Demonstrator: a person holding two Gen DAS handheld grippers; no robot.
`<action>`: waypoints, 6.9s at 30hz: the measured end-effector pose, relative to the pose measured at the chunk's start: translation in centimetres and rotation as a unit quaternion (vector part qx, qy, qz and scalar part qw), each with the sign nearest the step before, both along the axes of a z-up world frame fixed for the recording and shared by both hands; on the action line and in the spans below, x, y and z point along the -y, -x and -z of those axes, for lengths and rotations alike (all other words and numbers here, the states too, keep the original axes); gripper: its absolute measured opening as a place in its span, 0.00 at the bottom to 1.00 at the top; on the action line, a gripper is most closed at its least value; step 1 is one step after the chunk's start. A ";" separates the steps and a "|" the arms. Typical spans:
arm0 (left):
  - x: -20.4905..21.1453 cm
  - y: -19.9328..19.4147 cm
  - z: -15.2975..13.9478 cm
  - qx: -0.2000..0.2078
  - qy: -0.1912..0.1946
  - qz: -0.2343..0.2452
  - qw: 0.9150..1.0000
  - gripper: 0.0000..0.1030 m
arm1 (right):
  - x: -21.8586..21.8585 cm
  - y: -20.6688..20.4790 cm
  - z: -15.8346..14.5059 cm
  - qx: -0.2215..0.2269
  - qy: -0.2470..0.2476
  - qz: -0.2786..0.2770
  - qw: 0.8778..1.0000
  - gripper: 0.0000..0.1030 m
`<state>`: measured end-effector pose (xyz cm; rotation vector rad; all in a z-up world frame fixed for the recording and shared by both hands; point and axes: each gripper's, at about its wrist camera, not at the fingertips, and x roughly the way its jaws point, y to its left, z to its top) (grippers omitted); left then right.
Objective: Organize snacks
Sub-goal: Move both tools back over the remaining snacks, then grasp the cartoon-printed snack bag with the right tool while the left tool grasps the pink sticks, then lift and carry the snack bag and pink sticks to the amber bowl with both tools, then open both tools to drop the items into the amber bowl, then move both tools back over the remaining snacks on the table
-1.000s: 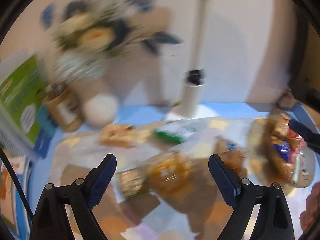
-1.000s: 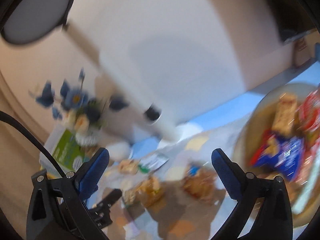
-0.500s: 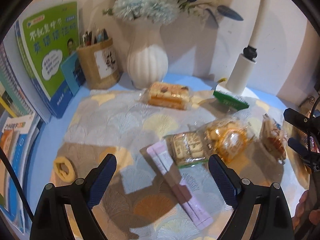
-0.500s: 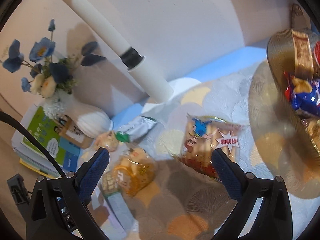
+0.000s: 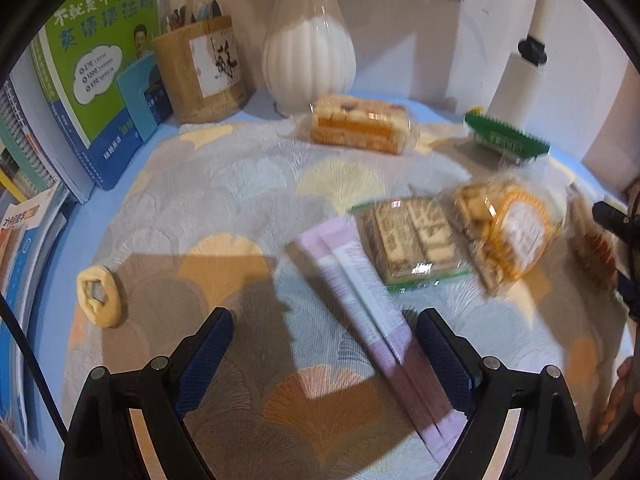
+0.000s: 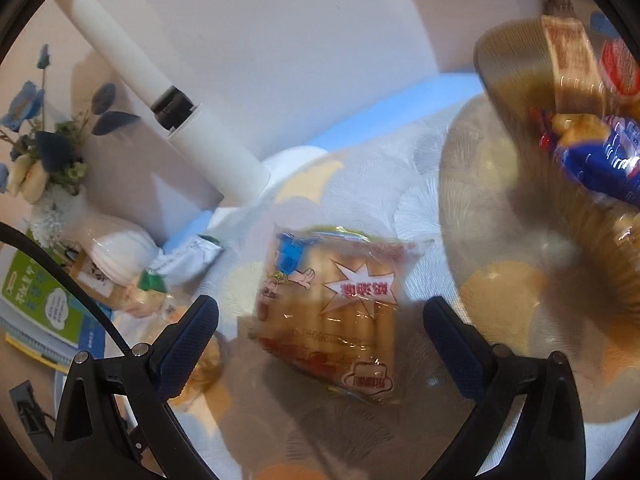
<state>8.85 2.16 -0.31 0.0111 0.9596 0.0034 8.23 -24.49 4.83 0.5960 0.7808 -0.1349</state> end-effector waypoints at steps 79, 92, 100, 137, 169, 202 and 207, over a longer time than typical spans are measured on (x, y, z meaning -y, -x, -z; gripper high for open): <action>-0.8 1.8 -0.4 0.071 0.046 0.022 0.996 0.15 | -2.4 0.3 -0.8 0.026 0.074 -0.021 0.997 0.58; -2.2 2.4 -1.1 0.097 0.110 0.009 0.989 0.06 | -2.4 1.5 -1.5 0.065 0.057 -0.034 0.996 0.58; -2.7 2.8 -1.7 0.116 0.146 0.019 0.982 0.06 | -1.7 2.5 -1.9 0.104 0.038 -0.048 0.993 0.58; 9.0 2.7 -13.6 0.167 0.174 0.135 0.961 0.06 | 4.2 9.2 -12.2 0.163 -0.003 -0.049 0.985 0.58; 20.7 -3.0 -13.4 0.102 0.015 0.196 0.975 0.87 | 12.7 10.2 -15.0 0.034 0.087 0.059 0.994 0.86; -2.1 -3.8 -1.6 0.028 0.082 0.132 0.987 0.93 | -11.6 -3.3 2.0 -0.007 0.061 -0.227 0.972 1.00; -1.2 -4.0 -1.3 0.035 0.058 0.139 0.988 0.99 | -11.9 -3.3 2.0 -0.005 0.072 -0.227 0.971 1.00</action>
